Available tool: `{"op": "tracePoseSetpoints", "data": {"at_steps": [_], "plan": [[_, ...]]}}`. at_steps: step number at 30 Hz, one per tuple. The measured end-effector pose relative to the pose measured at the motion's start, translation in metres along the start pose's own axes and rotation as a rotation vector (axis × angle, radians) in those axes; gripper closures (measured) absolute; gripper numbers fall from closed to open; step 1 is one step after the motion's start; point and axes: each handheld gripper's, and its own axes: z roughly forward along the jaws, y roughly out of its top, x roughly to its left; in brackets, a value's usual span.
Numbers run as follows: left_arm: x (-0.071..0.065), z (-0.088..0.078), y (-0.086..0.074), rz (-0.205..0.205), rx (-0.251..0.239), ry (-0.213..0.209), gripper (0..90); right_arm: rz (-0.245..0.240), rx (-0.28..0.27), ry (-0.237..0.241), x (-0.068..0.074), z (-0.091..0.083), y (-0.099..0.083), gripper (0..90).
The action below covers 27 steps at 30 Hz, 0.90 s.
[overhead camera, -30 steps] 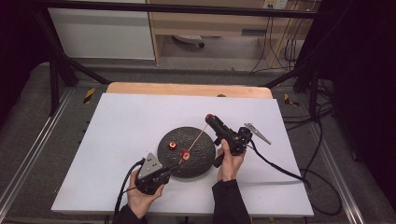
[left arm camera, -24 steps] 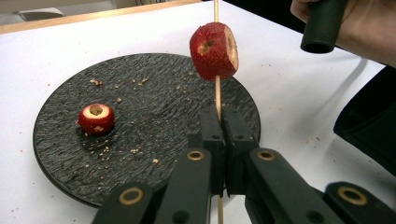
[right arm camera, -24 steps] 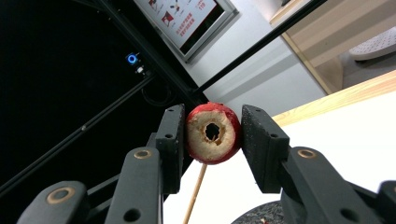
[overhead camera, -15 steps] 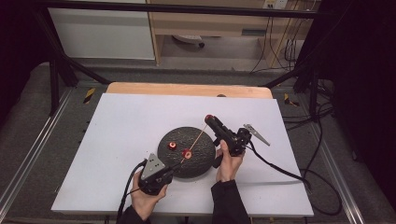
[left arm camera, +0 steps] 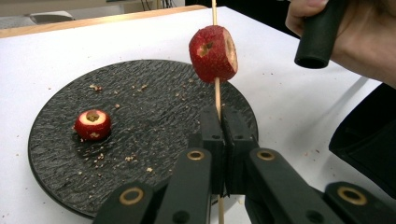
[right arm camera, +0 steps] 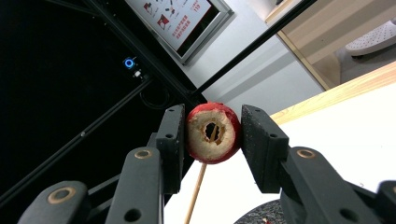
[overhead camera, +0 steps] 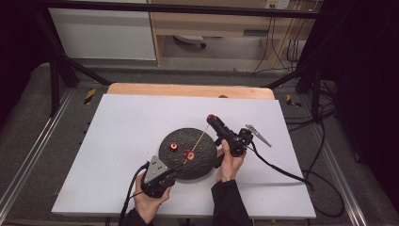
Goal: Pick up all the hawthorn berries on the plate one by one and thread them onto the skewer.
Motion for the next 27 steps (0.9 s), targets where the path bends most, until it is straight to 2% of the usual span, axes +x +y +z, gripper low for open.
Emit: {"op": "tracePoseSetpoints", "data": {"at_steps": [4,9,20,27], "plan": [[0.0,-0.001,0.0,-0.011,-0.003,0.002,88.6,0.008,-0.014,0.006,0.0,0.001,0.0,61.9],[-0.002,0.003,0.004,-0.023,-0.012,0.011,88.6,0.022,0.017,0.018,-0.002,0.003,-0.004,61.9],[0.0,0.013,0.009,-0.022,-0.003,0.011,88.6,0.004,0.039,0.03,0.001,-0.003,-0.01,61.9],[0.001,0.018,0.018,-0.028,-0.006,-0.004,88.6,-0.004,0.06,0.042,0.003,-0.007,-0.015,61.8]]}}
